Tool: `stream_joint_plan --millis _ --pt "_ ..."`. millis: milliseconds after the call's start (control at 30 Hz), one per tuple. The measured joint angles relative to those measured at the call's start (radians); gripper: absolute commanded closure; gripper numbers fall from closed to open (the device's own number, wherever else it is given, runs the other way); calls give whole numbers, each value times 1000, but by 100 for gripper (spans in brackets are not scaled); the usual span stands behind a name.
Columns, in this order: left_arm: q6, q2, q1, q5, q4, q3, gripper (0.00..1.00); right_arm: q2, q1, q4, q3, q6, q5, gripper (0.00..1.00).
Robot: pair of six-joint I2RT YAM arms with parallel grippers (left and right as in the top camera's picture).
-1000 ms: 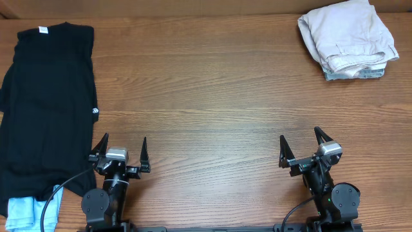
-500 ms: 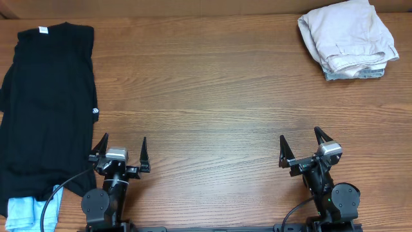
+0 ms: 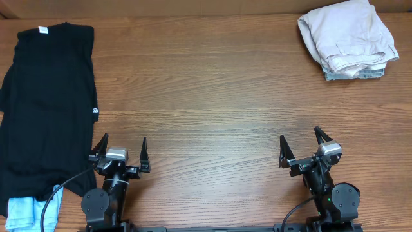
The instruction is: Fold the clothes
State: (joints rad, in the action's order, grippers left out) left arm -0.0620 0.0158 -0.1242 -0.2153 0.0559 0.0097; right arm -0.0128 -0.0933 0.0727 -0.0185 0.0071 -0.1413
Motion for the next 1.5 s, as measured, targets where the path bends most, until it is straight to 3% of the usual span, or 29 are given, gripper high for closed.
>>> stream_joint_plan --millis 833,1133,1300,1500 --pt "0 0 0 0 -11 0 0 0 0 0 0 0 0 0" --pt "78 0 0 -20 -28 8 0 0 0 -84 0 16 -65 0" --pt "89 3 0 -27 35 111 0 0 0 -14 -39 17 -73 0" --pt "89 94 0 -33 178 343 0 -39 0 95 -228 19 -74 0"
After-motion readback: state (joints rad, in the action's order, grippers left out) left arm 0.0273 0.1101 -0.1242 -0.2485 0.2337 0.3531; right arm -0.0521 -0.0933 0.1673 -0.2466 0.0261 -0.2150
